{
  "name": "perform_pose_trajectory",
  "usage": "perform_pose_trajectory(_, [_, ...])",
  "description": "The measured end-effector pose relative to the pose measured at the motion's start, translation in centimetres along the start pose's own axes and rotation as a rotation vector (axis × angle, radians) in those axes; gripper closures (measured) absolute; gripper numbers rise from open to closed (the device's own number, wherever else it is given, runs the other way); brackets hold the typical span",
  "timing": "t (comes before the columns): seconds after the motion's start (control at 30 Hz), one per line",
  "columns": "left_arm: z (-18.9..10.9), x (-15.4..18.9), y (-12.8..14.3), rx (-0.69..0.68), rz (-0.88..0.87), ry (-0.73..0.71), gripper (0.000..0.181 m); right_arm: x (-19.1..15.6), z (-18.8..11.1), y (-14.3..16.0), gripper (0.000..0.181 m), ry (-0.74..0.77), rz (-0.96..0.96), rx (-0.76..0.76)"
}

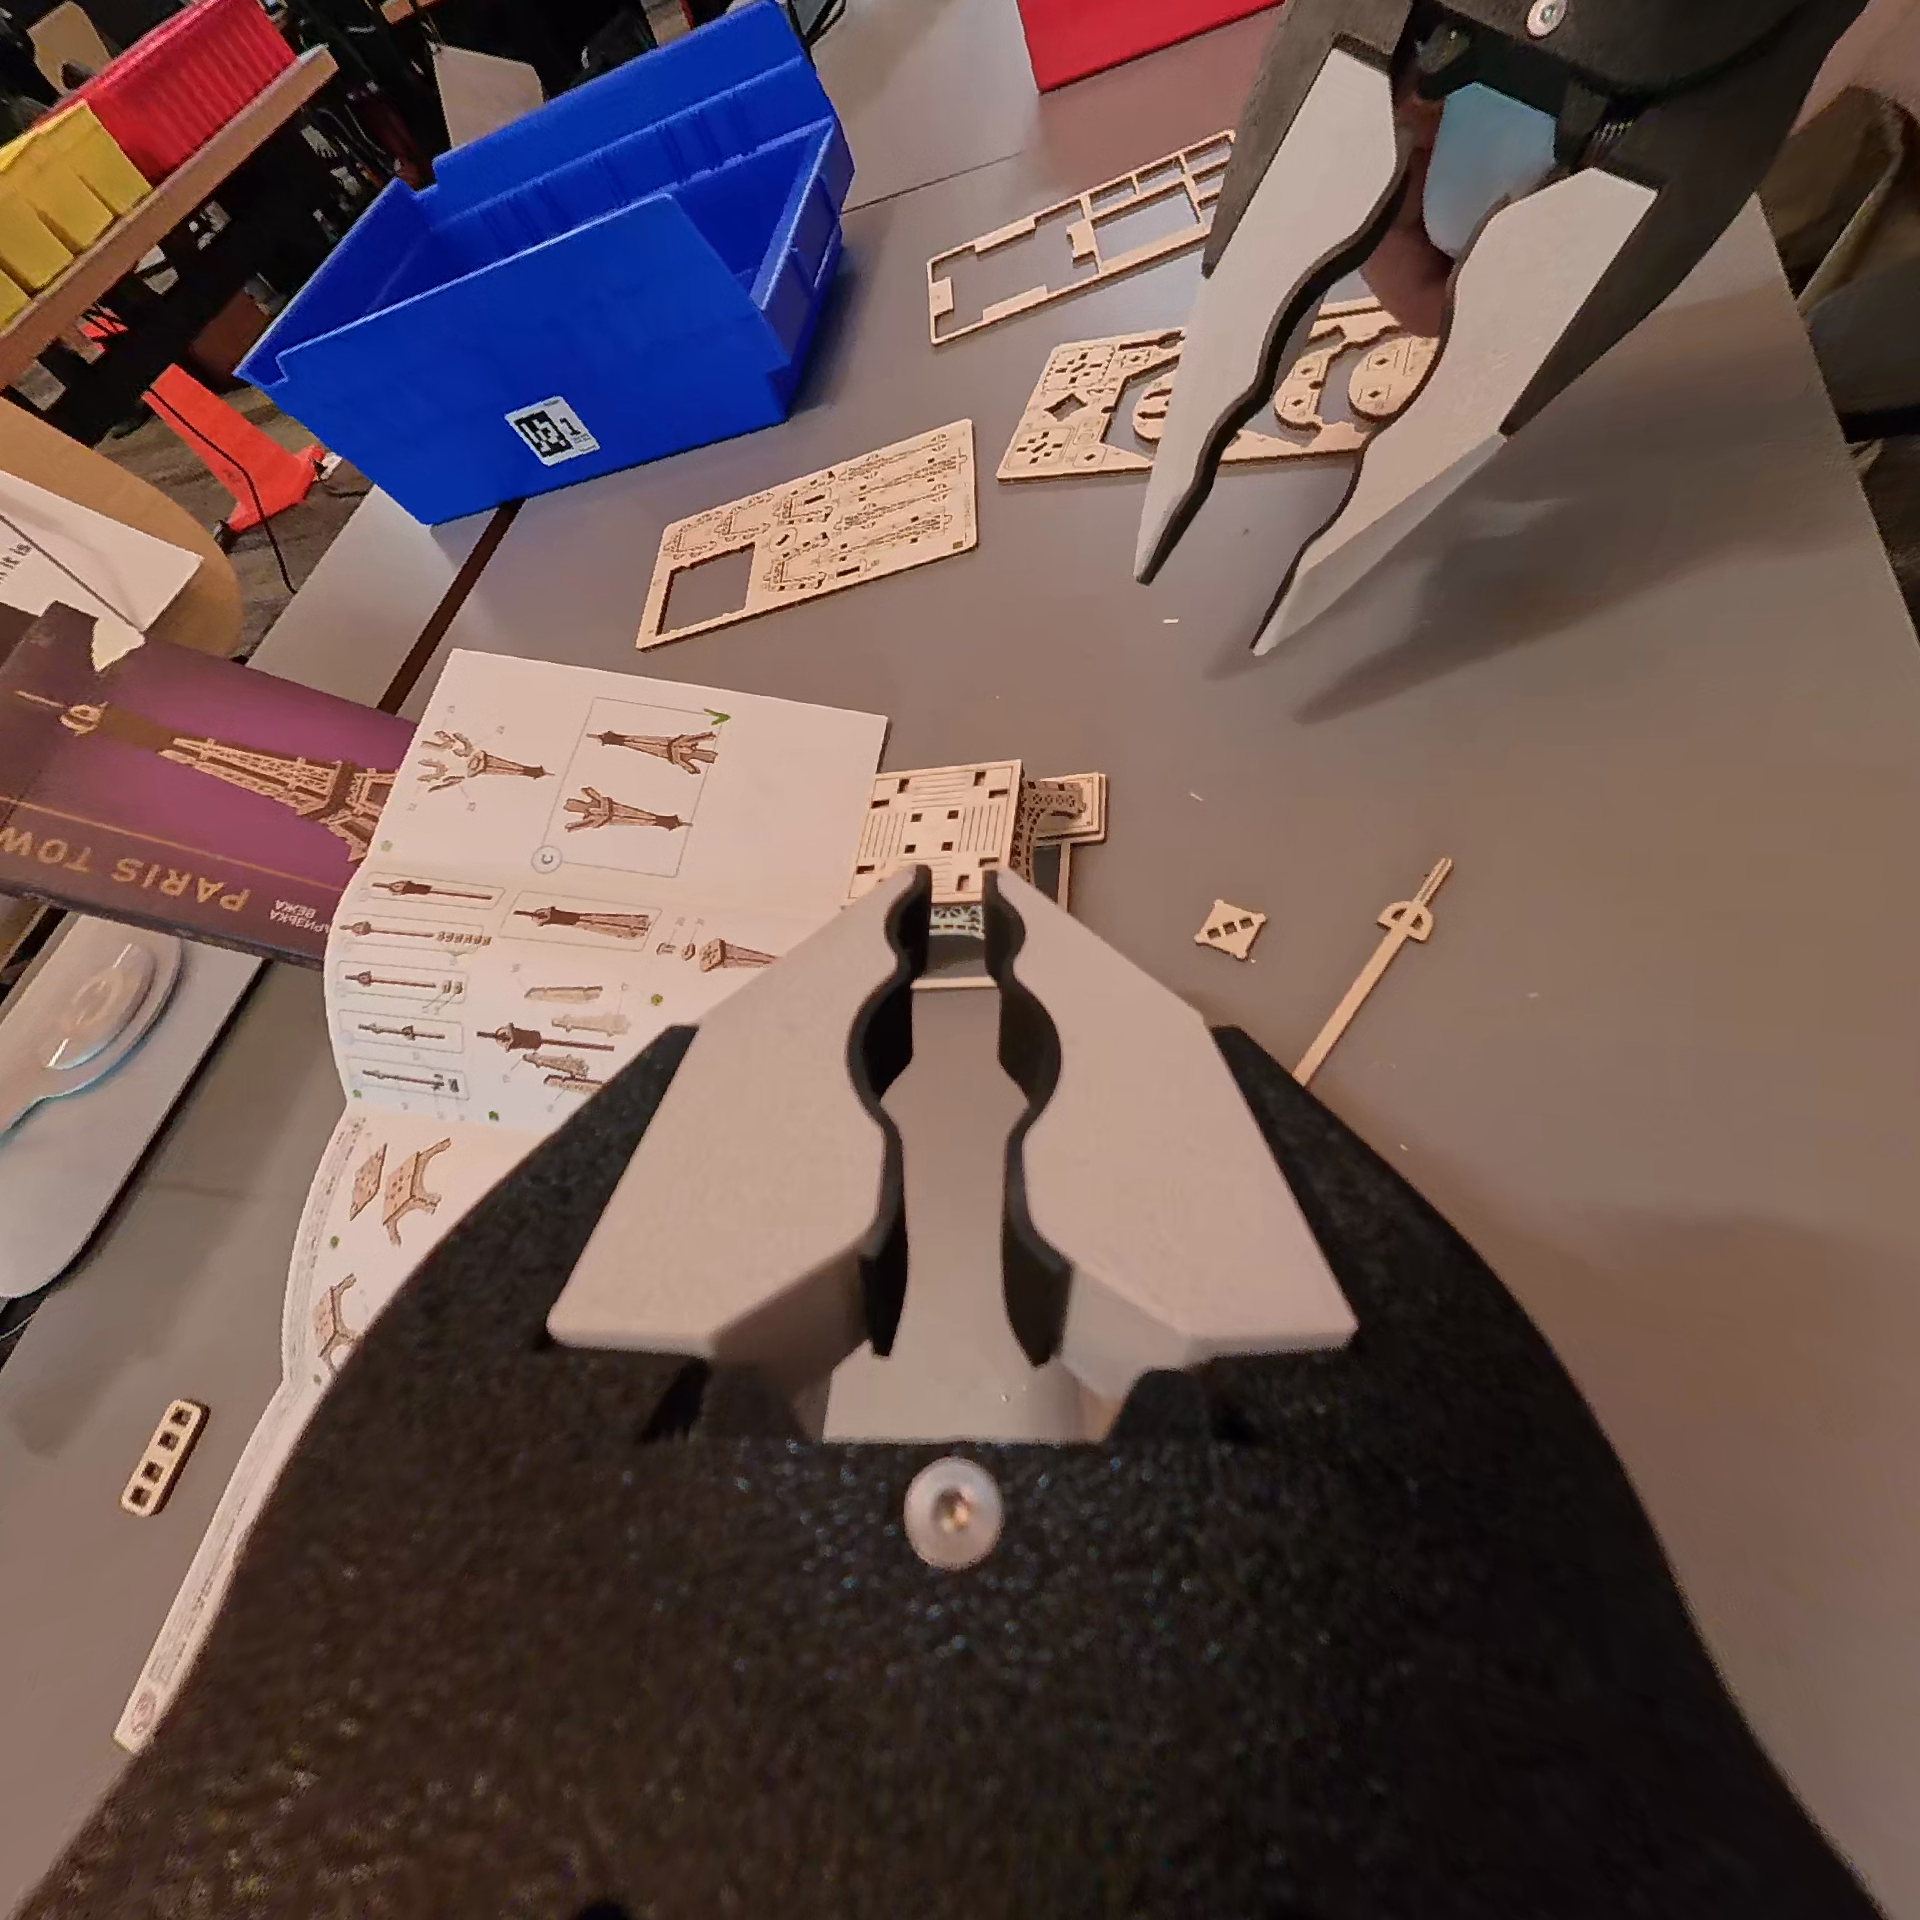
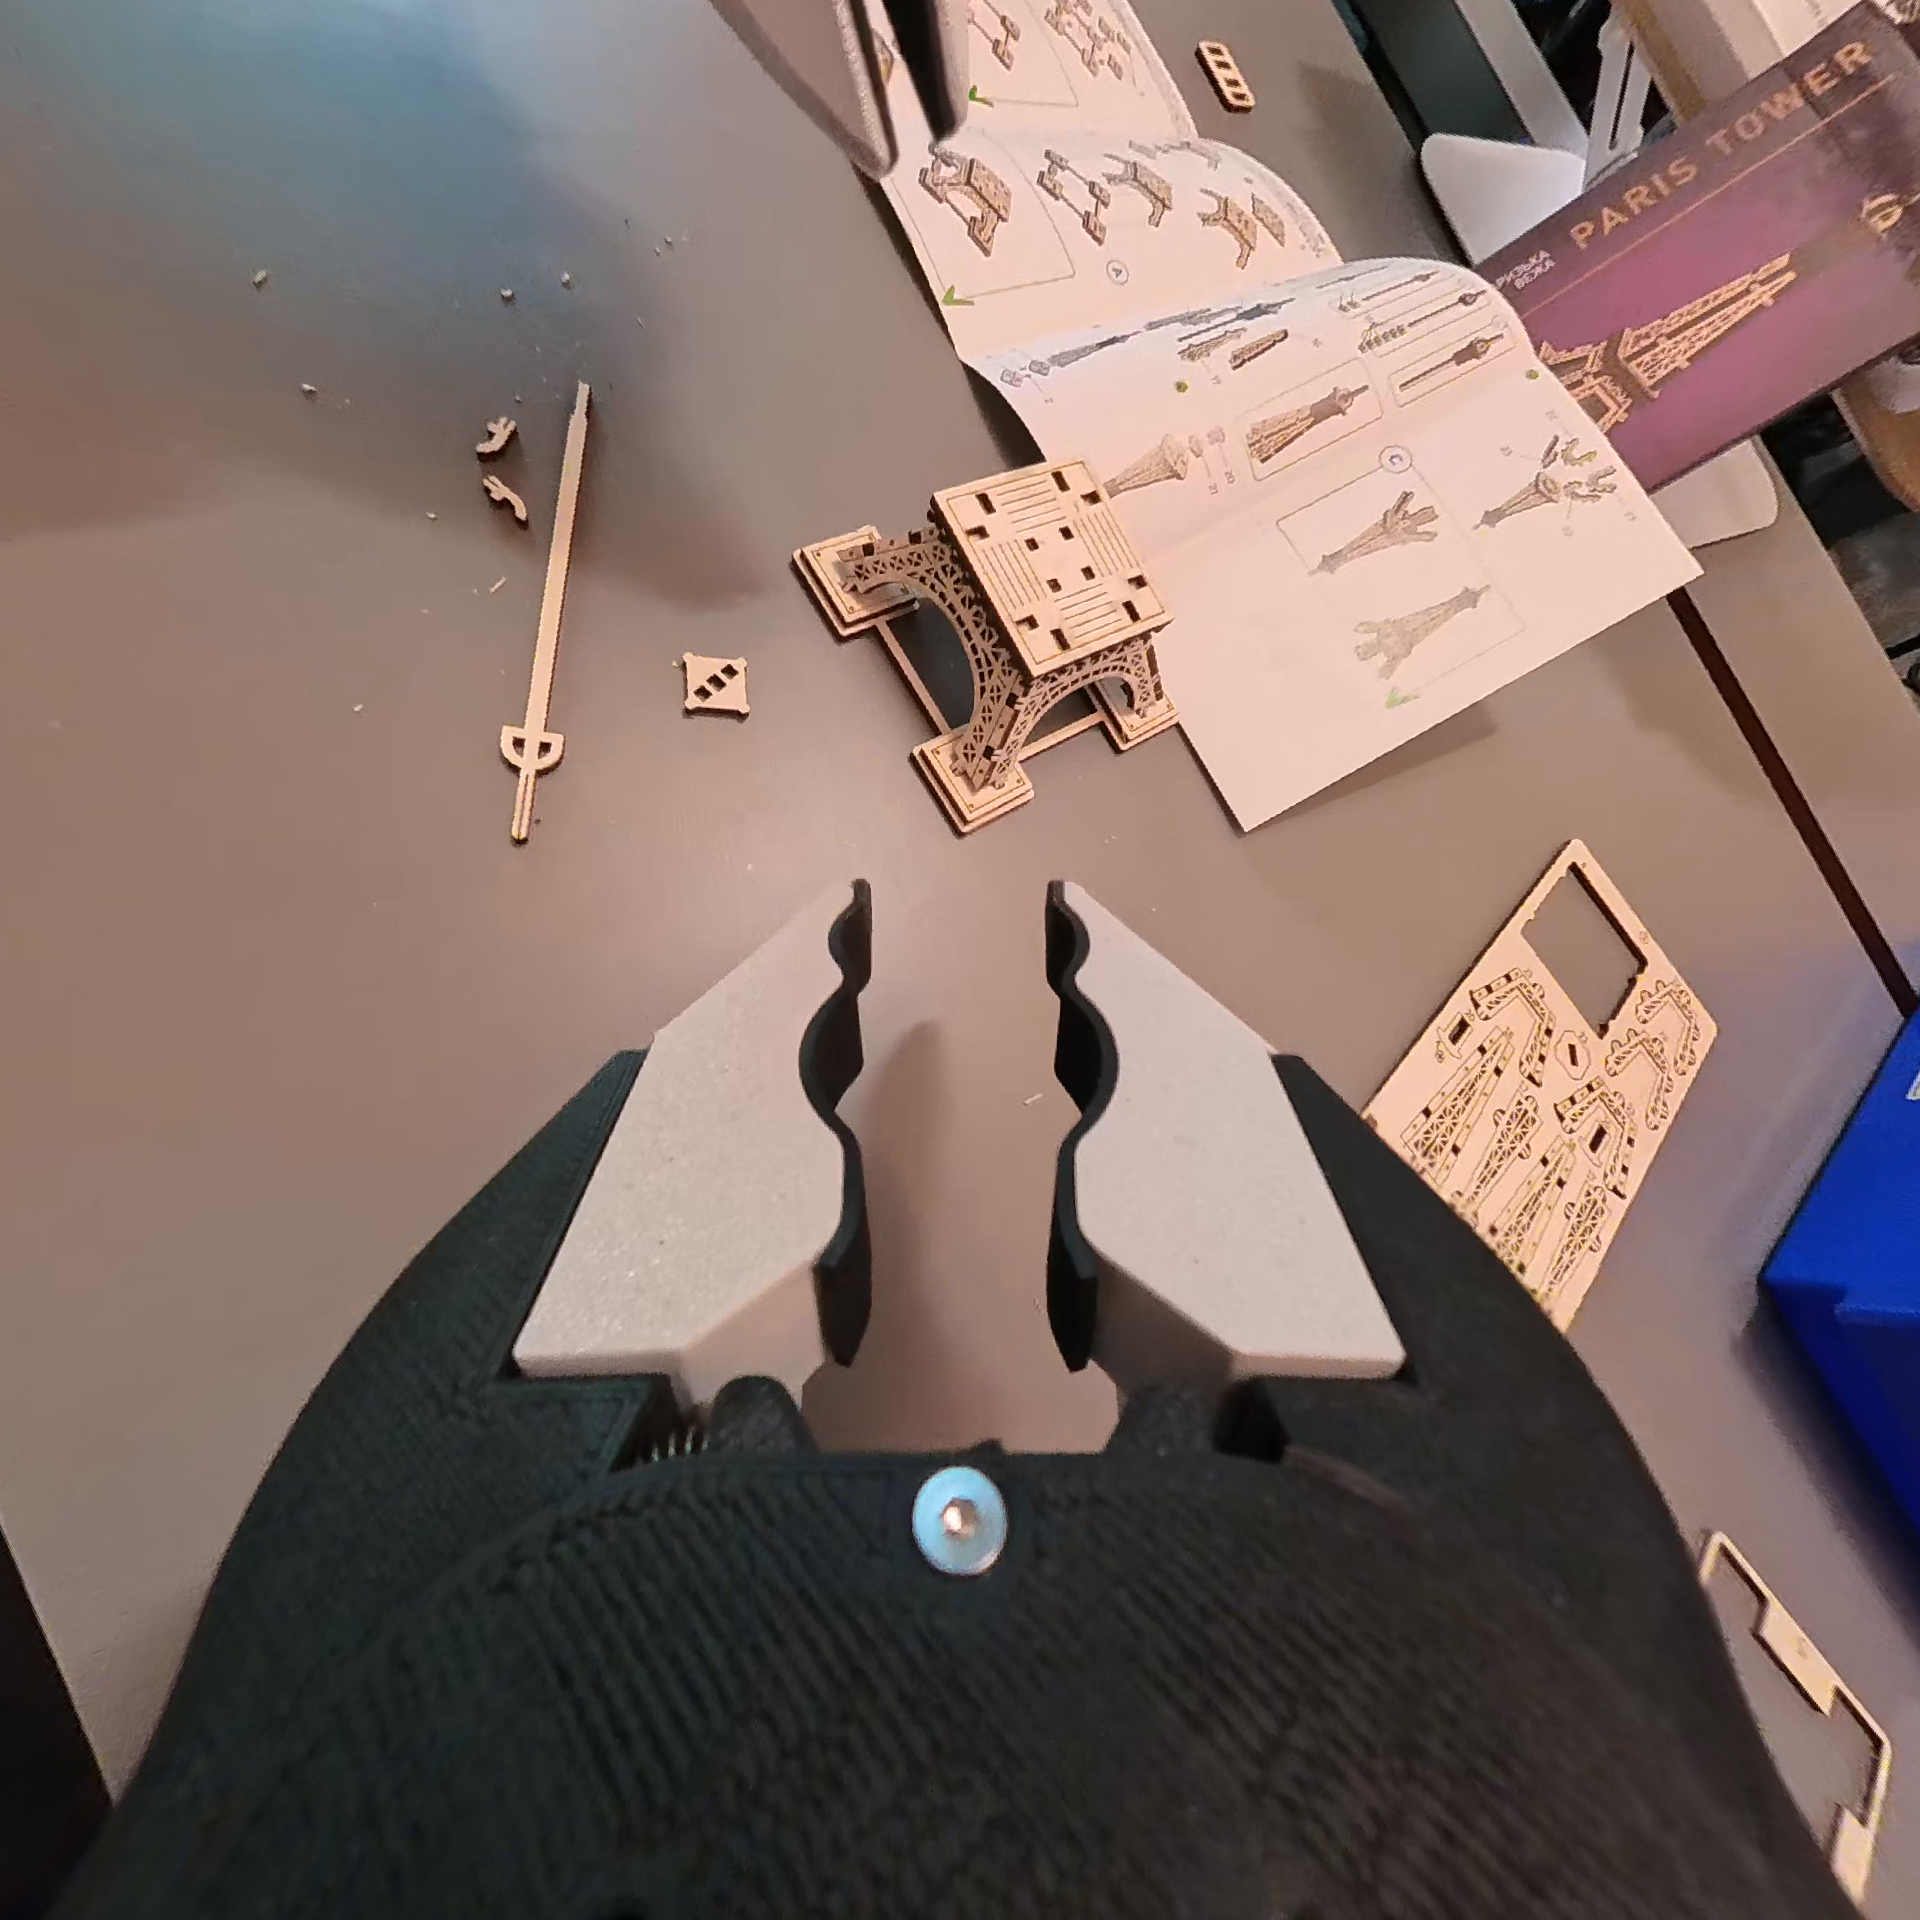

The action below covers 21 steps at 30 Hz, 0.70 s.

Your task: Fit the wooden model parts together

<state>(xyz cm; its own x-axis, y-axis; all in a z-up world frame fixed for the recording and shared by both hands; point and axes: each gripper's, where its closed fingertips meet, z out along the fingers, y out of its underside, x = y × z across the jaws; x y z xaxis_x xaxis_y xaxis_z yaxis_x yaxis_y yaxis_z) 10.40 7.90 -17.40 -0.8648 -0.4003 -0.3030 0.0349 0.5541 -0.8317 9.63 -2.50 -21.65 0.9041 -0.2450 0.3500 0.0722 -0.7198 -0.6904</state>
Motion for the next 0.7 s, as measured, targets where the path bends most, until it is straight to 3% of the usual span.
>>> perform_pose_trajectory(0.7, [0.1, -1.1, 0.4, 0.010, -0.006, -0.053, 0.174, -0.1, 1.7, 0.3, 0.150, -0.012, 0.022, 0.018])
